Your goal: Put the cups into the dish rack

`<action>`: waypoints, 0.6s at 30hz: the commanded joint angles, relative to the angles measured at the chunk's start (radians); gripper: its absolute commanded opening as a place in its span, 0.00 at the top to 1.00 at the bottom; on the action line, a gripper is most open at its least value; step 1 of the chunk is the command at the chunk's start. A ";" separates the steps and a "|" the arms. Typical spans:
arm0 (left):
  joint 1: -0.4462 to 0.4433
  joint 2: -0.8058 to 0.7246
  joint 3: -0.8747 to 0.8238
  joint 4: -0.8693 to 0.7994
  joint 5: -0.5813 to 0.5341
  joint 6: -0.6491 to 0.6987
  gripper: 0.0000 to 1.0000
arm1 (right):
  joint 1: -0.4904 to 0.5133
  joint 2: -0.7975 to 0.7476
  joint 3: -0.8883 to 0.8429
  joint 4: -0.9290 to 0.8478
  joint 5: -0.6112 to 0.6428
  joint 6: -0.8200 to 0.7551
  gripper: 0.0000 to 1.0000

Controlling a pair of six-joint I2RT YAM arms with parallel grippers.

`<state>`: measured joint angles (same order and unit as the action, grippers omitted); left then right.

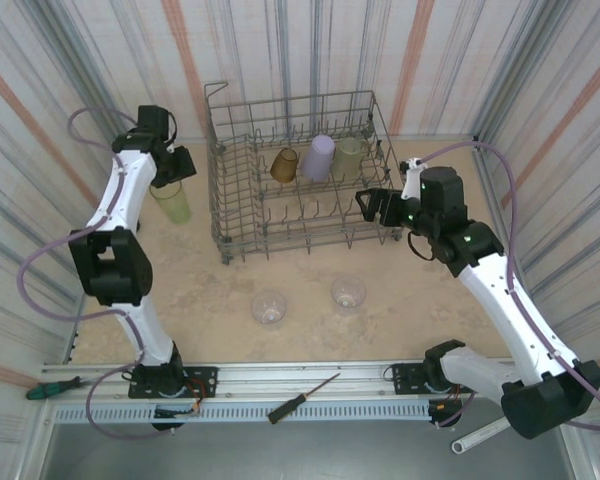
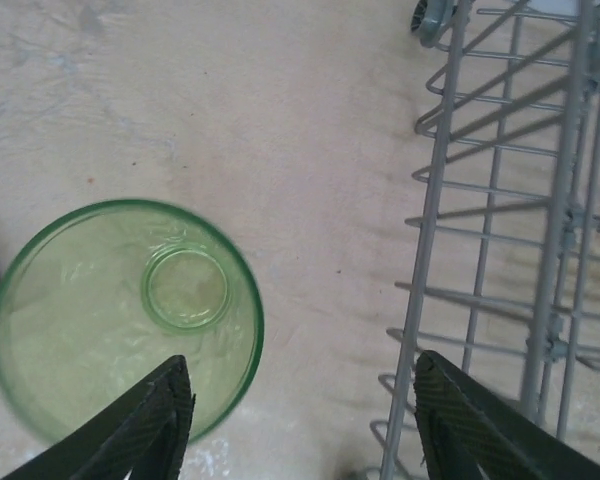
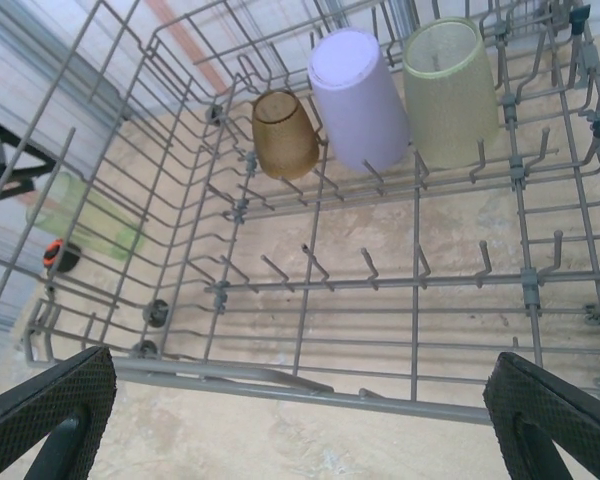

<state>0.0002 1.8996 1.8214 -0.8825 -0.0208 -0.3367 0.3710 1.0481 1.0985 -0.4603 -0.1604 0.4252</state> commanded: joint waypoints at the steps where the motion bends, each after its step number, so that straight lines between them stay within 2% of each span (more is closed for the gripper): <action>1: 0.001 0.062 0.065 -0.084 0.000 0.008 0.43 | -0.007 -0.020 -0.010 -0.030 0.007 -0.029 0.01; 7: 0.001 0.105 0.061 -0.088 -0.072 0.010 0.46 | -0.009 -0.023 -0.012 -0.038 0.001 -0.023 0.01; 8: 0.001 0.112 0.061 -0.088 -0.070 0.013 0.50 | -0.009 -0.023 -0.011 -0.040 0.001 -0.023 0.01; 10: 0.001 0.130 0.060 -0.086 -0.071 0.012 0.72 | -0.008 -0.023 -0.011 -0.040 0.004 -0.022 0.01; 12: 0.000 0.139 0.058 -0.085 -0.084 0.007 0.84 | -0.008 -0.023 -0.011 -0.039 0.004 -0.020 0.01; 16: 0.001 0.139 0.059 -0.085 -0.110 0.008 1.00 | -0.008 -0.019 -0.011 -0.032 0.004 -0.012 0.01; 18: 0.001 0.138 0.070 -0.094 -0.121 0.017 1.00 | -0.009 -0.019 -0.011 -0.027 0.003 -0.005 0.01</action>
<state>0.0002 2.0182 1.8664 -0.9459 -0.1066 -0.3328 0.3664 1.0443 1.0954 -0.4759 -0.1577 0.4255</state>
